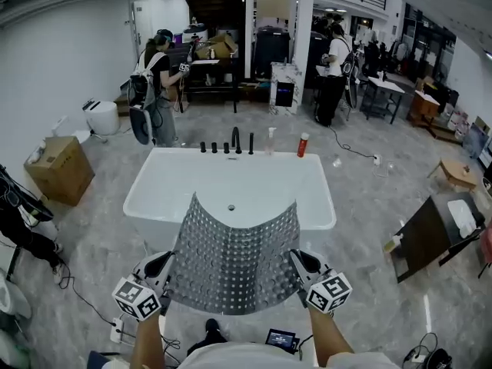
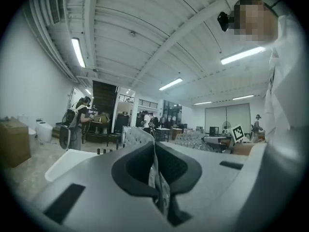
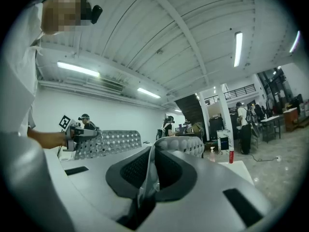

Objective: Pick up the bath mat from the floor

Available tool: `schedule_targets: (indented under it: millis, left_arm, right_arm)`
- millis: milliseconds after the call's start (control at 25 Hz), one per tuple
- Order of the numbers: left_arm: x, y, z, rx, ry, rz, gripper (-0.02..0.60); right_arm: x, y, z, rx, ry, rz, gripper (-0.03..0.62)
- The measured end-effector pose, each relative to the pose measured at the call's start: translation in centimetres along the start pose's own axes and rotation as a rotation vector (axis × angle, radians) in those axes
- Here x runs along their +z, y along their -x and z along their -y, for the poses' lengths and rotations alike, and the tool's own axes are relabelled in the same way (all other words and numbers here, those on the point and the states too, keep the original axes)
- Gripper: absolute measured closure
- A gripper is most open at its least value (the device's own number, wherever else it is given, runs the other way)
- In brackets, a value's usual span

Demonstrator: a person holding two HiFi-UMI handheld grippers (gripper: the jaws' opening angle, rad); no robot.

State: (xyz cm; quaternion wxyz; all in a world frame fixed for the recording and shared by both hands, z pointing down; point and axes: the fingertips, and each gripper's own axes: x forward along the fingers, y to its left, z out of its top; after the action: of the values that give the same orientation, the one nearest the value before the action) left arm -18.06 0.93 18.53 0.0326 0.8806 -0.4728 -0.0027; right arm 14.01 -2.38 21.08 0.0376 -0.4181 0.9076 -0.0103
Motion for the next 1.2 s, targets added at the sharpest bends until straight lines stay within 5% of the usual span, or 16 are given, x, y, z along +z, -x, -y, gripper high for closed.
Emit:
schedule_targets:
  millis: [400,800,1200]
  left_arm:
    - [-0.4,5.4,5.2,0.046,-0.031,-0.007,0.563]
    - [-1.5,11.7,6.6,-0.002,-0.039,0.046,0.563]
    - [-3.7,17.6,5.9,-0.025,-0.04,0.012,0.563]
  right_arm:
    - [-0.2,4.4,-2.9,0.039,-0.009,0.025,0.554]
    - [0.6,7.8,-10.3,-0.005,0.047,0.013,0.554]
    - [-2.4,10.8,-15.6,-0.035,-0.059,-0.03,0.554]
